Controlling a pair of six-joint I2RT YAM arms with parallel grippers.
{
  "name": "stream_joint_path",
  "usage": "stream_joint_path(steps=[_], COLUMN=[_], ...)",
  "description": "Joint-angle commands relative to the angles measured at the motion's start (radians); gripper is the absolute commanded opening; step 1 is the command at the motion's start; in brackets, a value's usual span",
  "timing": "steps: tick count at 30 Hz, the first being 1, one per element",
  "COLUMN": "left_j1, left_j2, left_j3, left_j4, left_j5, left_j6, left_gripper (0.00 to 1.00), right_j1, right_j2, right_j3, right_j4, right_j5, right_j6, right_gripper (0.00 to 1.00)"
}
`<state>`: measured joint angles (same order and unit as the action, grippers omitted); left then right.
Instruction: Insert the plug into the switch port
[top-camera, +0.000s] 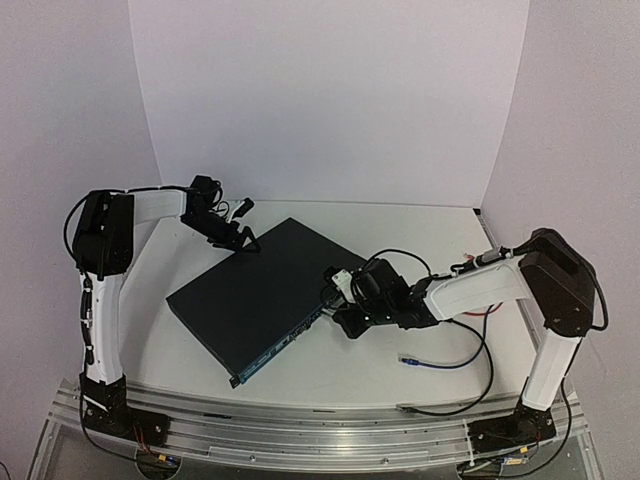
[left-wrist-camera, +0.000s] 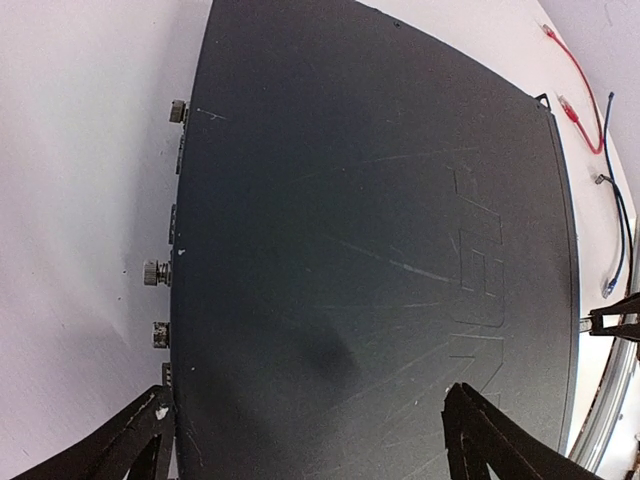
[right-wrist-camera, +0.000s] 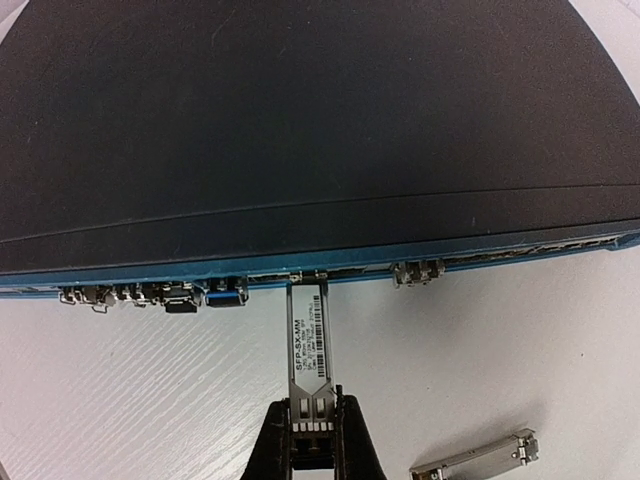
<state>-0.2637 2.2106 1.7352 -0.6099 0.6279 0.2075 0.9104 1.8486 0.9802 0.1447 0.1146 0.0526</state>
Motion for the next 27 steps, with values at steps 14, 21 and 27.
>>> stream_joint_path(steps=[14,21,27], left_j1=[-0.033,-0.032,-0.033], left_j2=[0.076,0.081,0.08], left_j3=[0.033,0.036,0.038], left_j4=[-0.148,-0.151,-0.155], left_j5=[0.125,0.13,0.141], left_j6=[0.059,0.061,0.066], left_gripper=[0.92,0.91,0.9], right_j1=[-0.001,0.001,0.023], right_j2=[0.041,0.047,0.079], right_j3=[0.053,0.058,0.08], right_j4=[0.058,0.075,0.083], right_j5=[0.027,0.026,0.045], right_j6=[-0.014,-0.02,-0.058], right_gripper=[0.0,0.0,0.0])
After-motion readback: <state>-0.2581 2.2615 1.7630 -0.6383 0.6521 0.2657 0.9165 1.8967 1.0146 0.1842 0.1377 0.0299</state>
